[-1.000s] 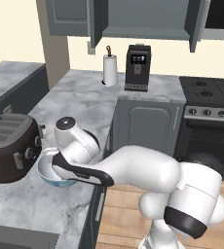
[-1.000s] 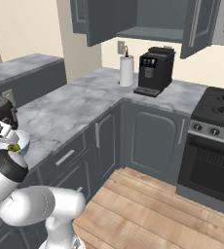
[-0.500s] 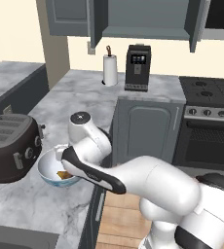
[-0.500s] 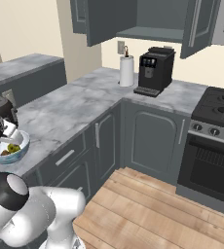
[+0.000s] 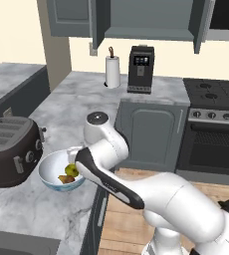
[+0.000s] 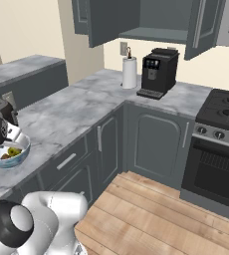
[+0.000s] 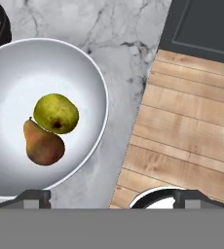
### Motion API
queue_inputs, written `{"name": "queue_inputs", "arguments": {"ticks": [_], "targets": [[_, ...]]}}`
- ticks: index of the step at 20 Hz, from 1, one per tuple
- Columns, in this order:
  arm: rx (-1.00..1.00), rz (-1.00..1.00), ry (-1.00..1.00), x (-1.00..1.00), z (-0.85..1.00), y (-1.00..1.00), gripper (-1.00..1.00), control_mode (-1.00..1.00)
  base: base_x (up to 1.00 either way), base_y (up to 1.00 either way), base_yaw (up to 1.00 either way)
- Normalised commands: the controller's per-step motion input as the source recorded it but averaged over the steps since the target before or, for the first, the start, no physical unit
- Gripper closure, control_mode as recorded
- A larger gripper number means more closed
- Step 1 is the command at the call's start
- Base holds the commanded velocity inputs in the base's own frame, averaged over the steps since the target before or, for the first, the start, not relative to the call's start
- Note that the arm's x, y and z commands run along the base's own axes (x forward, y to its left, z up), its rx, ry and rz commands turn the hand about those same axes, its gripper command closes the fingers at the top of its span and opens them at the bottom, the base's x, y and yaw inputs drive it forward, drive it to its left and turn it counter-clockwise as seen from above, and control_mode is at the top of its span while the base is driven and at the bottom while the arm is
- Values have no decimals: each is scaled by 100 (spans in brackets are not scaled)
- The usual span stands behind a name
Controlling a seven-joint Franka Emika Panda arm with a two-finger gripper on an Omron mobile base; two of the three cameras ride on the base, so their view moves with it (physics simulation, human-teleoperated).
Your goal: Pick the pears from the cabinet and place them in one bowl. Pick the apple from the sink and place it in the other bowl.
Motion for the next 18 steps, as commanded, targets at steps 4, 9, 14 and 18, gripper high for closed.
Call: {"name": "queue_inputs", "arguments": {"ticks": [4,9,14,18], "targets": [[0,2,0,-19,17,-35,-100,-100,0,0,0],[0,2,0,-17,12,-36,-100,-100,0,0,0],[0,0,2,-12,7,-33,-100,-100,0,0,0],[0,0,1,-10,7,-28,-100,-100,0,0,0]]}}
